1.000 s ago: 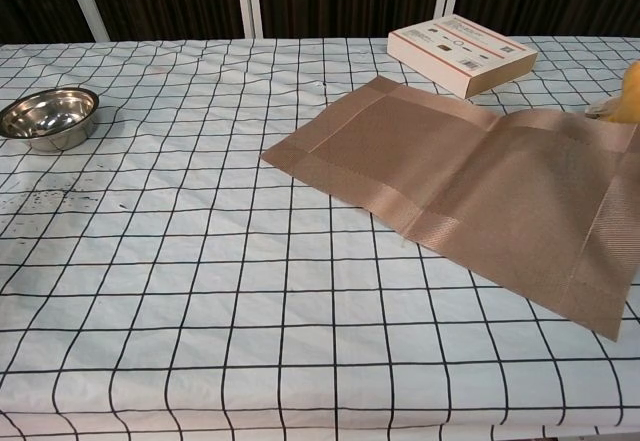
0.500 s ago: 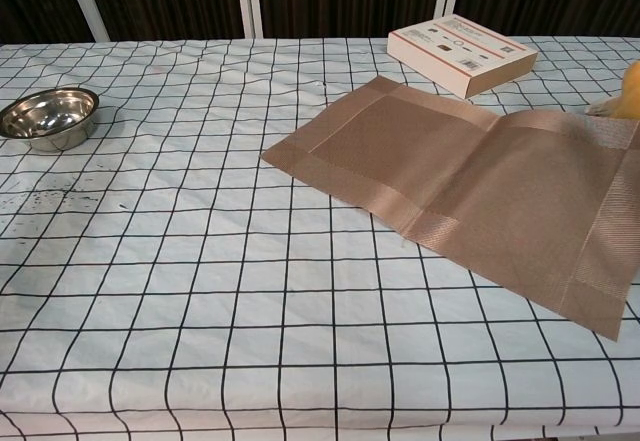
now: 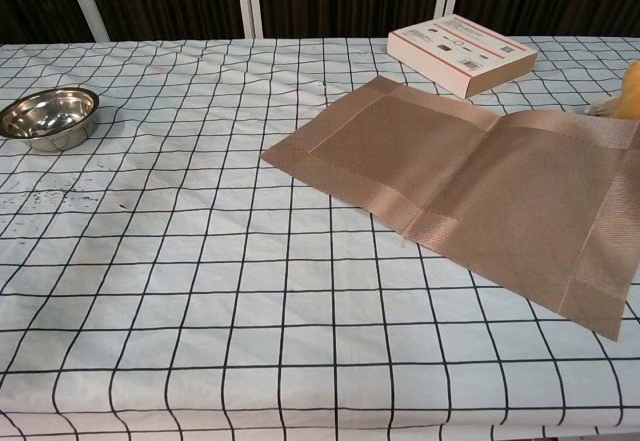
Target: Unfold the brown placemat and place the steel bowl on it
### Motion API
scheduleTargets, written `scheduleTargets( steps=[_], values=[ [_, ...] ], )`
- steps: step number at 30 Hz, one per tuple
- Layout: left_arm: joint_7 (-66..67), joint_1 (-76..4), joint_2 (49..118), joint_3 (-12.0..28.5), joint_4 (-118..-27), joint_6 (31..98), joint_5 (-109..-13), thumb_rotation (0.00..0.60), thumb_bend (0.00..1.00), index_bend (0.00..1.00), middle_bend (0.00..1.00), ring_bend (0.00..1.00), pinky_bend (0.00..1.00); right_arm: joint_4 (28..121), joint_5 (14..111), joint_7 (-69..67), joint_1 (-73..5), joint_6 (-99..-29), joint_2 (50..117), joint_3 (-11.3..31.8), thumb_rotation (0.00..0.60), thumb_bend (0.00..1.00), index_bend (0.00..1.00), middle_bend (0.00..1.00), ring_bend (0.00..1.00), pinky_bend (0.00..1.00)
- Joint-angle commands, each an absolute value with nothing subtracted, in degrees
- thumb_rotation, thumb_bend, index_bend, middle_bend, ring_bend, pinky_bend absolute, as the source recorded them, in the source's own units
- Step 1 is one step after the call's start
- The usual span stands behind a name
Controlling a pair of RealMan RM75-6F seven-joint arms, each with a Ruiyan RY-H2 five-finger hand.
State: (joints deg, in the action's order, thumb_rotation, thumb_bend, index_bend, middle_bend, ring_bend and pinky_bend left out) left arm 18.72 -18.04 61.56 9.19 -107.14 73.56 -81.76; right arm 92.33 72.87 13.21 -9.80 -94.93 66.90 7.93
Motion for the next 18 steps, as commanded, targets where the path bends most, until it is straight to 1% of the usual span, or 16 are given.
scheduleTargets(
  steps=[1, 6, 9, 14, 18],
  values=[
    [23.32, -22.34, 63.03, 10.78, -107.36, 69.18, -80.39, 0.600, 0.00, 0.01, 0.00, 0.00, 0.00, 90.86, 73.19, 10.05, -8.99, -94.41, 67.55, 8.40, 0.600, 0.04, 0.00, 0.00, 0.00, 0.16],
    [29.43, -28.58, 67.02, 12.36, -105.05, 63.15, -77.73, 0.600, 0.00, 0.02, 0.00, 0.00, 0.00, 89.97, 73.60, 7.46, -8.97, -93.54, 67.78, 9.39, 0.600, 0.05, 0.00, 0.00, 0.00, 0.16],
    [33.62, -32.54, 71.14, 13.43, -101.85, 59.87, -74.76, 0.600, 0.00, 0.02, 0.00, 0.00, 0.00, 89.54, 73.42, 5.80, -8.87, -92.93, 67.77, 9.92, 0.600, 0.04, 0.00, 0.00, 0.00, 0.16],
    [41.01, -38.60, 79.40, 14.35, -95.17, 56.74, -69.00, 0.600, 0.00, 0.02, 0.00, 0.00, 0.00, 88.94, 72.34, 3.44, -8.57, -91.66, 67.59, 11.16, 0.600, 0.05, 0.00, 0.00, 0.00, 0.16],
    [44.67, -42.19, 84.37, 14.77, -90.36, 55.36, -65.55, 0.600, 0.00, 0.02, 0.00, 0.00, 0.00, 88.80, 71.60, 2.27, -8.49, -90.43, 67.47, 11.74, 0.600, 0.05, 0.00, 0.00, 0.00, 0.16]
  ],
)
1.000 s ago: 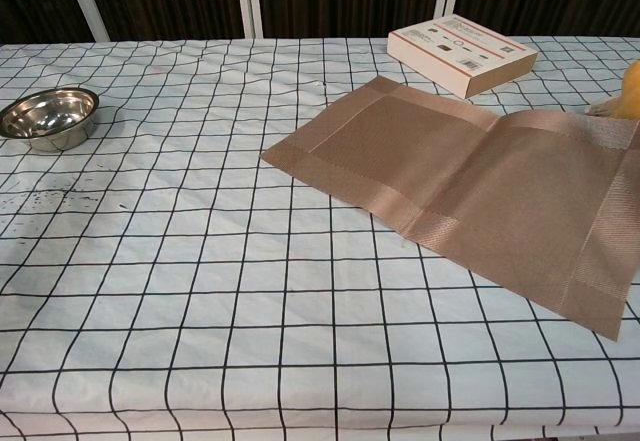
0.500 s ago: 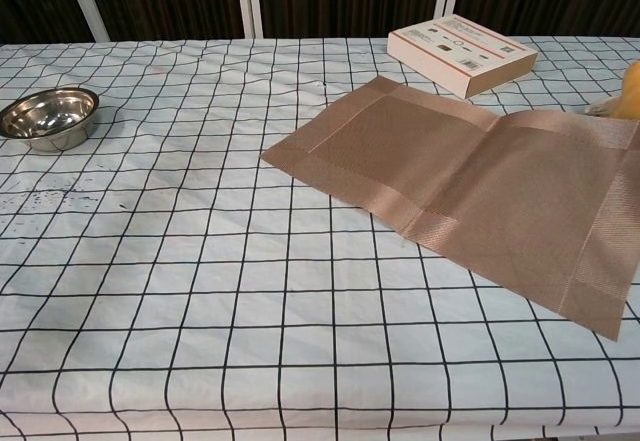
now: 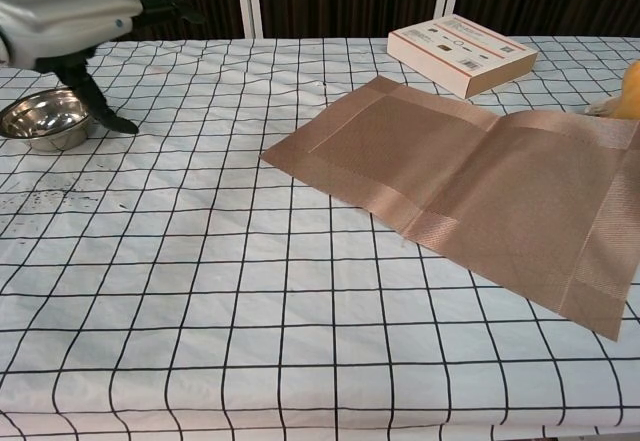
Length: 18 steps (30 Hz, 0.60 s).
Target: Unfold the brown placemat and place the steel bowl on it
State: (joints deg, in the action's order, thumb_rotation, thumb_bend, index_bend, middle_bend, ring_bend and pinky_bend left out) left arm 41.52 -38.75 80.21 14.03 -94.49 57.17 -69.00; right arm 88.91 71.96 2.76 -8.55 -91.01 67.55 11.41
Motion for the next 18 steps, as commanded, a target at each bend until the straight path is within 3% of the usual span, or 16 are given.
scheduleTargets(
  steps=[1, 18],
  values=[
    [45.45, -42.96, 85.42, 14.89, -89.32, 55.17, -64.57, 0.600, 0.00, 0.02, 0.00, 0.00, 0.00, 88.80, 71.54, 2.01, -8.47, -90.21, 67.46, 11.87, 0.600, 0.05, 0.00, 0.00, 0.00, 0.16],
    [52.00, -53.09, 95.91, 15.38, -72.82, 52.04, -53.33, 0.600, 0.03, 0.02, 0.00, 0.00, 0.00, 89.02, 70.82, -0.33, -7.99, -87.65, 67.26, 13.28, 0.600, 0.06, 0.00, 0.00, 0.00, 0.16]
  ],
)
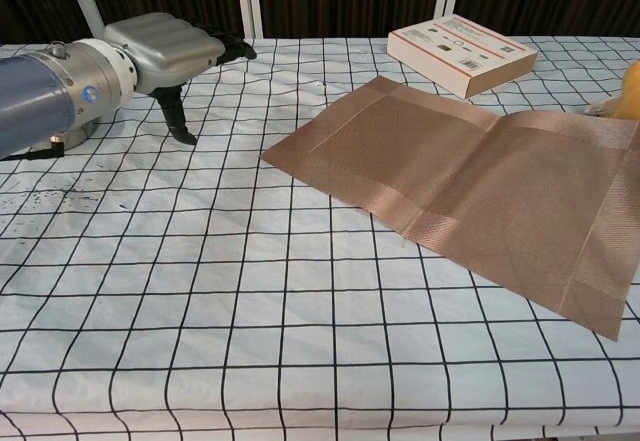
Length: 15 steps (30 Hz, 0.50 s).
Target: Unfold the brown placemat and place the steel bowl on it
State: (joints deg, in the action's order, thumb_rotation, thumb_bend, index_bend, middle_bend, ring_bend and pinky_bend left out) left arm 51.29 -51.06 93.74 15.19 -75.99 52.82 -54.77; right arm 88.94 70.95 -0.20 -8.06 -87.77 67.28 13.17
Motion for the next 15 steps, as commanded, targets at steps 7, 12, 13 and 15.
scheduleTargets(
  steps=[7, 12, 13, 15],
  values=[
    [51.68, -56.92, 101.61, 15.62, -63.79, 49.98, -50.62, 0.600, 0.07, 0.02, 0.00, 0.00, 0.00, 89.14, 70.50, -0.81, -7.80, -86.99, 67.12, 13.76, 0.600, 0.06, 0.00, 0.00, 0.00, 0.16],
    [50.81, -58.99, 105.04, 15.24, -58.80, 48.44, -50.29, 0.600, 0.07, 0.02, 0.00, 0.00, 0.00, 89.14, 70.24, -1.11, -7.73, -86.50, 67.11, 14.06, 0.600, 0.07, 0.00, 0.00, 0.00, 0.16],
    [50.60, -59.29, 105.56, 15.13, -57.94, 48.23, -50.35, 0.600, 0.07, 0.02, 0.00, 0.00, 0.00, 89.13, 70.17, -1.19, -7.72, -86.43, 67.10, 14.15, 0.600, 0.07, 0.00, 0.00, 0.00, 0.16],
    [50.25, -59.75, 106.48, 14.88, -56.31, 47.90, -50.46, 0.600, 0.07, 0.02, 0.00, 0.00, 0.00, 89.15, 70.04, -1.42, -7.68, -86.22, 67.07, 14.27, 0.600, 0.07, 0.00, 0.00, 0.00, 0.16]
  ],
)
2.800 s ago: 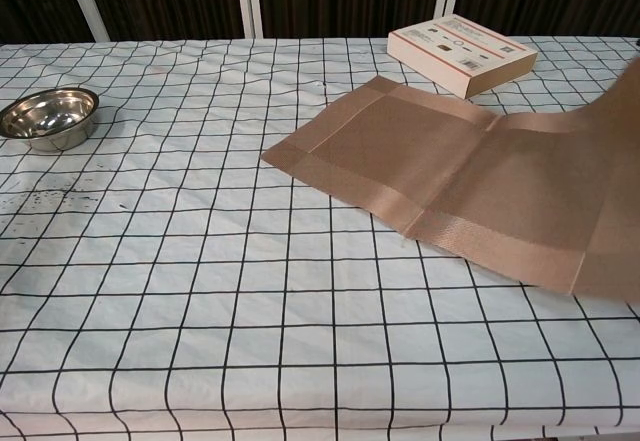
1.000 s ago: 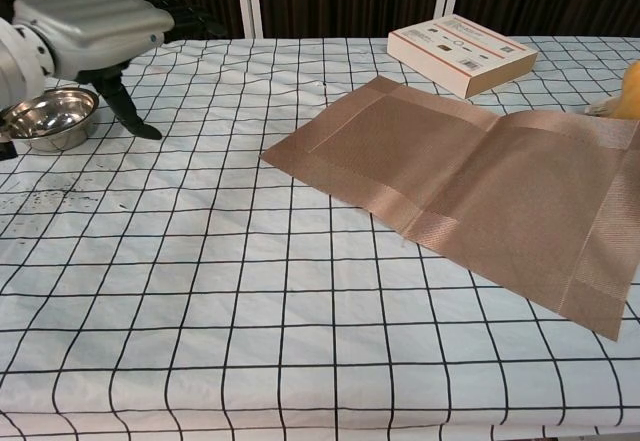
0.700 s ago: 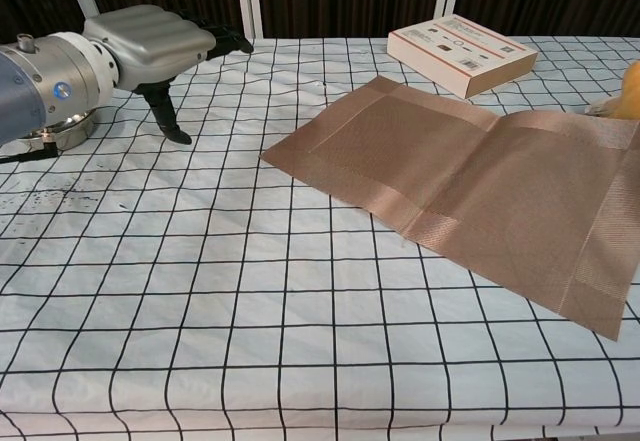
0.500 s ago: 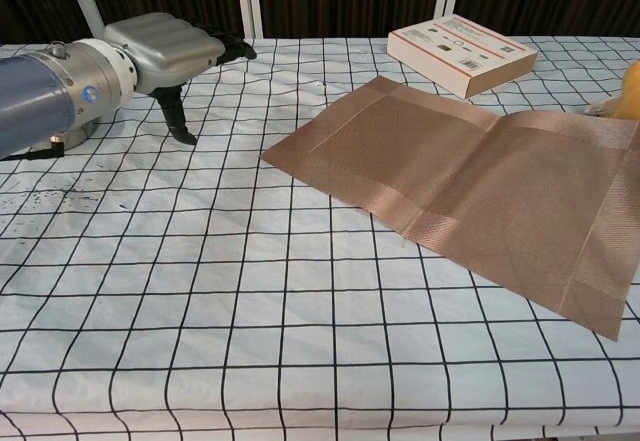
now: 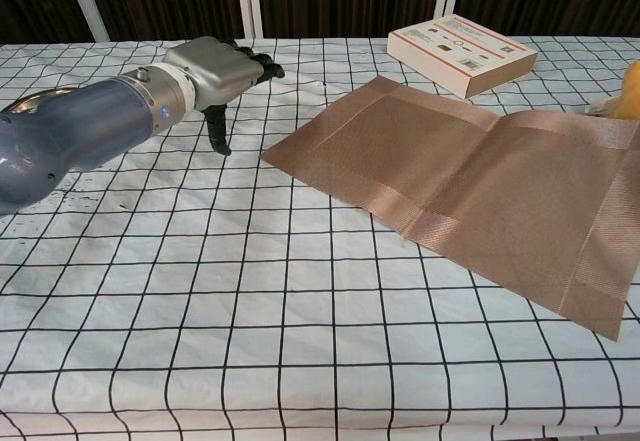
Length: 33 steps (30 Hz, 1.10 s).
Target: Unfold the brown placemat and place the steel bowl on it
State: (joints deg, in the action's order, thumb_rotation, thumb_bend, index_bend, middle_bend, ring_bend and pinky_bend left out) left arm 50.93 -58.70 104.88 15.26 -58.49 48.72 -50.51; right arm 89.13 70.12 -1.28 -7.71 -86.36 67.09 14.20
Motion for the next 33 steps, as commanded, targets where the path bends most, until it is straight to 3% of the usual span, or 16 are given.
scheduleTargets(
  steps=[1, 14, 33],
  values=[
    [50.13, -59.88, 106.76, 14.82, -55.78, 47.82, -50.48, 0.600, 0.07, 0.02, 0.00, 0.00, 0.00, 89.17, 70.00, -1.50, -7.66, -86.15, 67.06, 14.31, 0.600, 0.07, 0.00, 0.00, 0.00, 0.16],
    [46.69, -62.06, 111.20, 14.58, -48.64, 46.97, -52.43, 0.600, 0.07, 0.02, 0.01, 0.00, 0.00, 89.70, 69.60, -2.42, -7.39, -85.25, 66.83, 14.77, 0.600, 0.07, 0.00, 0.00, 0.00, 0.16],
    [43.39, -63.07, 113.74, 14.16, -45.49, 46.21, -55.49, 0.600, 0.07, 0.03, 0.02, 0.00, 0.00, 90.08, 69.08, -3.41, -7.20, -84.48, 66.66, 15.34, 0.600, 0.07, 0.00, 0.00, 0.00, 0.16]
  ],
)
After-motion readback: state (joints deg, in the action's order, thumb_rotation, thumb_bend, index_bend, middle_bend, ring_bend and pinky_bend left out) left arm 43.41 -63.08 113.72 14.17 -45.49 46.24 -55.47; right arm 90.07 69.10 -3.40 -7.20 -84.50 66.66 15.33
